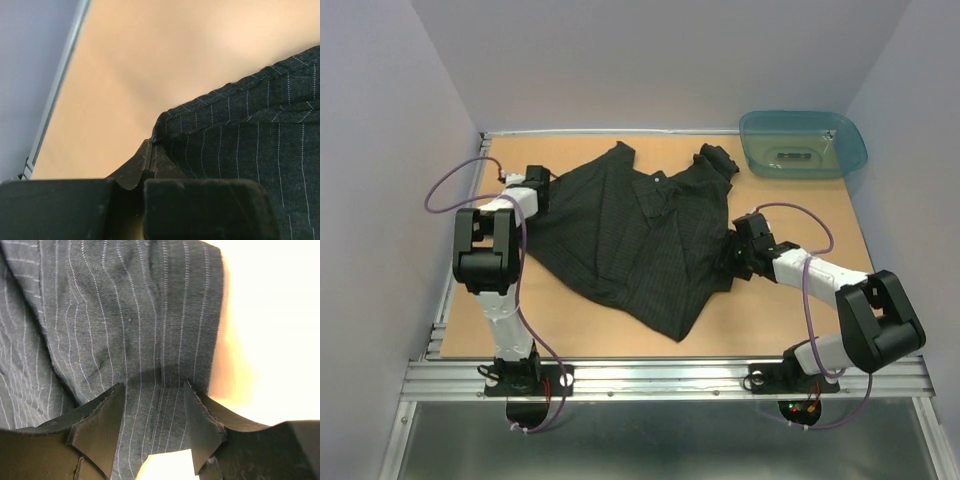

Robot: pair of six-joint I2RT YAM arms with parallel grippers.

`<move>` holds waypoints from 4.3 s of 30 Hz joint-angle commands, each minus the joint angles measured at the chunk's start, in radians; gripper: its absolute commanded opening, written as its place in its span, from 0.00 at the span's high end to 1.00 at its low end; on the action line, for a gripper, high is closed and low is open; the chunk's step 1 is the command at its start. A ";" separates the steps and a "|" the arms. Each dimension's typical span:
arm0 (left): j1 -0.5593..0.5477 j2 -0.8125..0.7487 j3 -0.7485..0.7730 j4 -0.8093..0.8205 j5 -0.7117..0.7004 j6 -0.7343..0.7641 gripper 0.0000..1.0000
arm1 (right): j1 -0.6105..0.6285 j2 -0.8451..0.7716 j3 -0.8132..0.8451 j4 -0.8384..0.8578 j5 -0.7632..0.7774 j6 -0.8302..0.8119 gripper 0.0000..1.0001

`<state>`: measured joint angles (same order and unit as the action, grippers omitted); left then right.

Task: Fold and stack the long sleeve shirts
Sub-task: Flatten the shirt out

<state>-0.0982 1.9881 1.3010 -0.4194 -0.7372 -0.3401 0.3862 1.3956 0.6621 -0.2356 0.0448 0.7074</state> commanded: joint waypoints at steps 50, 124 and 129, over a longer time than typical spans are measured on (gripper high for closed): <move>0.164 -0.283 -0.140 0.251 0.705 -0.097 0.39 | -0.058 -0.001 0.076 0.114 -0.177 0.070 0.46; 0.180 0.314 0.524 0.326 0.679 0.069 0.34 | -0.198 0.493 0.646 0.220 -0.368 -0.404 0.37; 0.180 0.302 0.505 0.311 0.711 0.069 0.39 | -0.198 0.529 0.637 0.226 -0.381 -0.405 0.37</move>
<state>0.0750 2.3150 1.7905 -0.0948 -0.0658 -0.2817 0.1894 1.9175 1.2488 -0.0719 -0.3042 0.3218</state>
